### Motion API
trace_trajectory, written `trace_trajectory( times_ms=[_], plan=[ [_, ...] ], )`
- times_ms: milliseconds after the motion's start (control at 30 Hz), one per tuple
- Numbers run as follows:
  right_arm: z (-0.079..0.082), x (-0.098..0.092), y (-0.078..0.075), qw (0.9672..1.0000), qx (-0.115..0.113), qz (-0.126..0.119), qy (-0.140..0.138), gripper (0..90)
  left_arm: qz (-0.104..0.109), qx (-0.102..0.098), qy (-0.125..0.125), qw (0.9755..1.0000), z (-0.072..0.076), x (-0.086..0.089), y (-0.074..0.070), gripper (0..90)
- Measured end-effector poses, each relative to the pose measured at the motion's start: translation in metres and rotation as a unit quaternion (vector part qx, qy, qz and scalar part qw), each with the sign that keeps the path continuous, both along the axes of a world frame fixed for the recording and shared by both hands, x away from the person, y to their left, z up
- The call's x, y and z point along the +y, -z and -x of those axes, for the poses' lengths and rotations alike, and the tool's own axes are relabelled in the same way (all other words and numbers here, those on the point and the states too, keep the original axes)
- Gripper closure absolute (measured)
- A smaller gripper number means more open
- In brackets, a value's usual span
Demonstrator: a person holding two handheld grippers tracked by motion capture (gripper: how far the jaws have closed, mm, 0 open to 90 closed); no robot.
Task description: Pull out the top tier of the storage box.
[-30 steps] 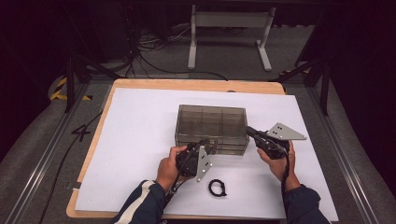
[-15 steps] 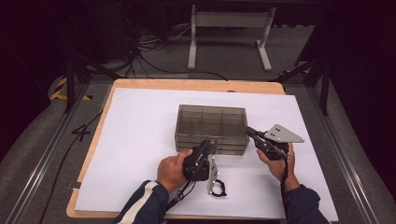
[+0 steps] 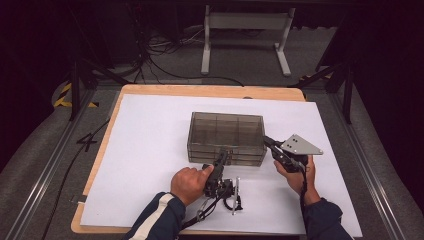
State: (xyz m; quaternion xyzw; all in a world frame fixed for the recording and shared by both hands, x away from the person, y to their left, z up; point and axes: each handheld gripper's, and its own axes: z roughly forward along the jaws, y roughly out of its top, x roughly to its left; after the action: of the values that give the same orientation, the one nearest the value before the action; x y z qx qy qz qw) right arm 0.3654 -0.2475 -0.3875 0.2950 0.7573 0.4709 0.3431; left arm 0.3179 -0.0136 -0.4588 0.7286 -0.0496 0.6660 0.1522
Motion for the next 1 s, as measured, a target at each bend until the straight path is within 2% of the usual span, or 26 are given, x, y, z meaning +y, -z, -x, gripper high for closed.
trace_trajectory(
  times_ms=[100, 167, 367, 467, 600, 833, 1000],
  plan=[
    [0.0, 0.0, 0.0, 1.0, 0.0, 0.0, 0.0, 90.0, 0.004, 0.003, -0.001, 1.0, 0.0, 0.0, 0.0, 80.0],
    [0.0, 0.0, 0.0, 1.0, -0.001, 0.002, 0.001, 90.0, -0.003, 0.006, 0.001, 1.0, 0.0, 0.001, -0.003, 80.1],
    [0.001, 0.0, 0.0, 1.0, 0.001, -0.001, 0.001, 90.0, 0.02, 0.023, 0.004, 0.9995, 0.001, 0.002, -0.003, 80.0],
    [0.0, -0.001, 0.0, 1.0, 0.002, -0.004, -0.001, 90.0, 0.015, 0.021, 0.005, 0.9997, 0.002, 0.003, -0.005, 80.0],
    [0.001, -0.001, 0.001, 1.0, 0.002, -0.007, 0.0, 90.0, 0.022, 0.022, 0.009, 0.9995, 0.004, 0.004, -0.004, 80.0],
    [0.002, -0.001, 0.001, 1.0, -0.003, -0.005, 0.0, 90.0, 0.021, 0.022, 0.013, 0.9995, 0.013, 0.007, -0.004, 79.9],
    [0.002, -0.001, 0.001, 1.0, -0.003, -0.003, 0.0, 90.0, 0.036, 0.031, 0.013, 0.9988, 0.015, 0.009, -0.006, 79.7]
  ],
)
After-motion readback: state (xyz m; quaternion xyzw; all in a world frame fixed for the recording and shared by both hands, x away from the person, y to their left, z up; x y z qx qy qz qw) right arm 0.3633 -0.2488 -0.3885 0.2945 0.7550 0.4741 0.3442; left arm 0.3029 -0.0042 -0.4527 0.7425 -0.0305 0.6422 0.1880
